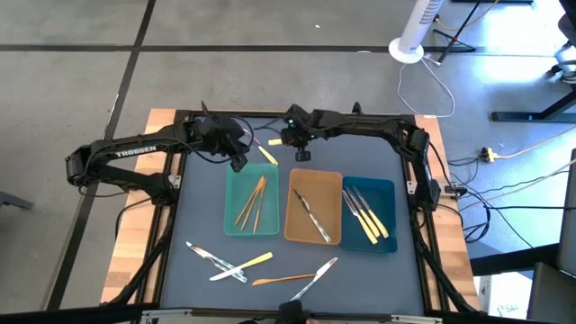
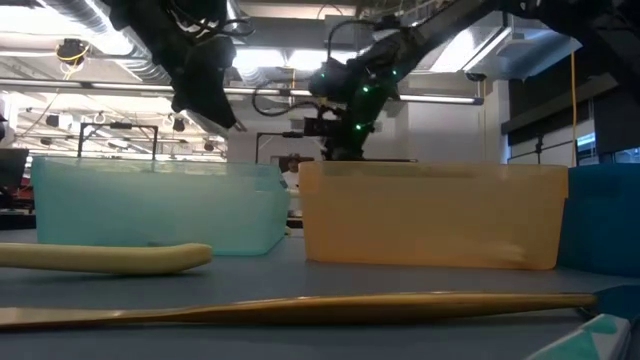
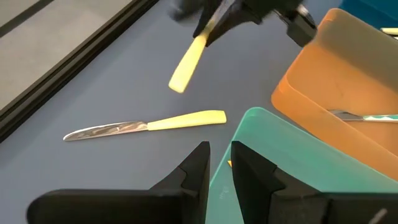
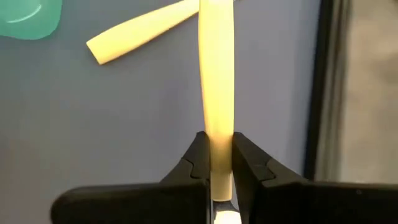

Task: Sort silverware by color (type)
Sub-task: Put the yellow knife into the blue bin

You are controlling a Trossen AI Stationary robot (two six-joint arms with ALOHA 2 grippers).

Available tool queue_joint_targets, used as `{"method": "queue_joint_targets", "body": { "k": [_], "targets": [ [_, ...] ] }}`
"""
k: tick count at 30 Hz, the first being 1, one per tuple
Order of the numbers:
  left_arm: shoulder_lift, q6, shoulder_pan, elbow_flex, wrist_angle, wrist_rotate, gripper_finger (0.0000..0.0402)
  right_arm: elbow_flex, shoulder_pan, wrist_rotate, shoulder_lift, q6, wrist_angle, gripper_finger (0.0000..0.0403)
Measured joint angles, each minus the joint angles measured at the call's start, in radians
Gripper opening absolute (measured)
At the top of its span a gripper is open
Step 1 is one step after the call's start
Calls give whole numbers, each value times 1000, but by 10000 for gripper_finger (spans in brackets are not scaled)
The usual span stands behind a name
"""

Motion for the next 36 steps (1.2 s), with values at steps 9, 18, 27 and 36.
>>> {"method": "queue_joint_targets", "body": {
  "k": [9,18,27,36],
  "targets": [
    [0,1,0,0,0,-5,60,18,135,242,0,-141,25,21],
    [0,1,0,0,-1,23,60,18,237,368,0,-227,49,21],
    [0,1,0,0,-2,84,60,19,300,451,-2,-332,159,21],
    [0,-8,0,0,-1,27,60,19,348,483,-2,-404,212,21]
  ]
}}
